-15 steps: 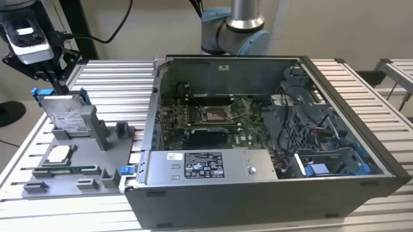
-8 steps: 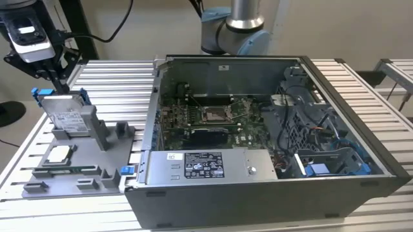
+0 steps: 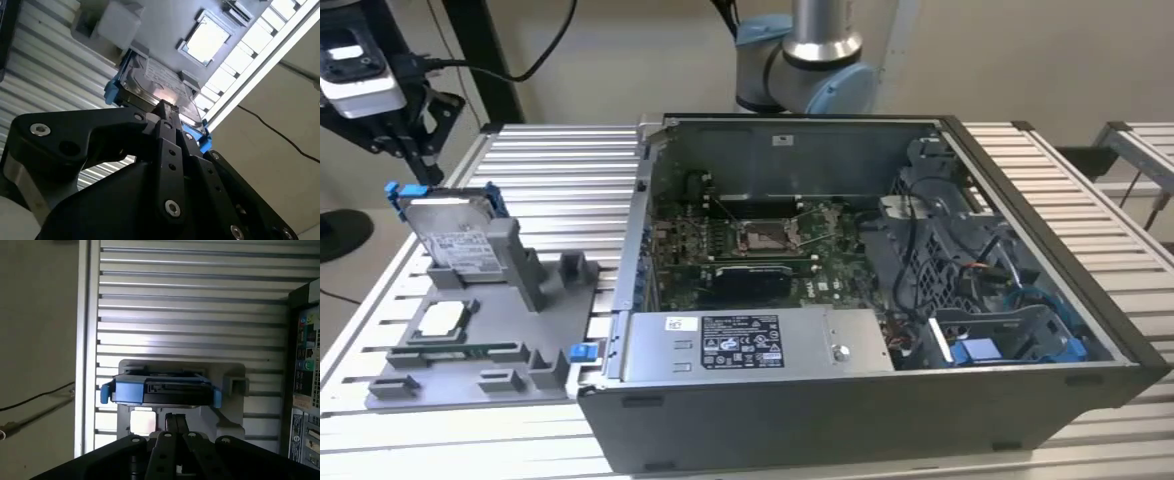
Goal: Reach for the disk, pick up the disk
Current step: 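Reach for the disk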
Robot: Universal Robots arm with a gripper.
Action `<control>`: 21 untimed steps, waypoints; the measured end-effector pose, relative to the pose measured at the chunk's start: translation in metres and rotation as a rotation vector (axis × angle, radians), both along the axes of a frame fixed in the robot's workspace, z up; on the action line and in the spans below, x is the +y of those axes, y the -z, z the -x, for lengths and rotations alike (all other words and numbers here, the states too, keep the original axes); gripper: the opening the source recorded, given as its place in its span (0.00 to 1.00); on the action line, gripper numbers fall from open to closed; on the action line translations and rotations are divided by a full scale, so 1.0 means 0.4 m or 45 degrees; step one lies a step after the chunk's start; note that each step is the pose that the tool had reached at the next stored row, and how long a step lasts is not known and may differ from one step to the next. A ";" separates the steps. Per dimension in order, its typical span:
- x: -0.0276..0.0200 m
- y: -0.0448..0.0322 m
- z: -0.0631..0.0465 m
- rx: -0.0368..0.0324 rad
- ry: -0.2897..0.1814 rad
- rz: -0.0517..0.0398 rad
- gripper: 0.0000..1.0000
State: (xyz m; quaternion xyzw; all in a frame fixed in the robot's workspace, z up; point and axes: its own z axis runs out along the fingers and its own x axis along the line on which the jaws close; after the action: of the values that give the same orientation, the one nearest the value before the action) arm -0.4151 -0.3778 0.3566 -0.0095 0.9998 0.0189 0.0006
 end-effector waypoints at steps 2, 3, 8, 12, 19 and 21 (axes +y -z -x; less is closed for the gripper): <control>0.011 0.000 0.022 -0.0005 0.000 0.000 0.00; 0.016 0.000 0.033 -0.0007 0.000 0.000 0.00; 0.035 0.001 0.071 -0.0008 0.000 0.000 0.00; 0.035 0.001 0.071 -0.0009 0.000 0.000 0.00; 0.035 0.001 0.072 -0.0008 -0.010 0.000 0.00; 0.035 0.001 0.072 -0.0008 -0.036 0.002 0.00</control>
State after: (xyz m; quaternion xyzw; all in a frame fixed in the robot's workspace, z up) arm -0.4440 -0.3639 0.3562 -0.0236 0.9996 0.0182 0.0007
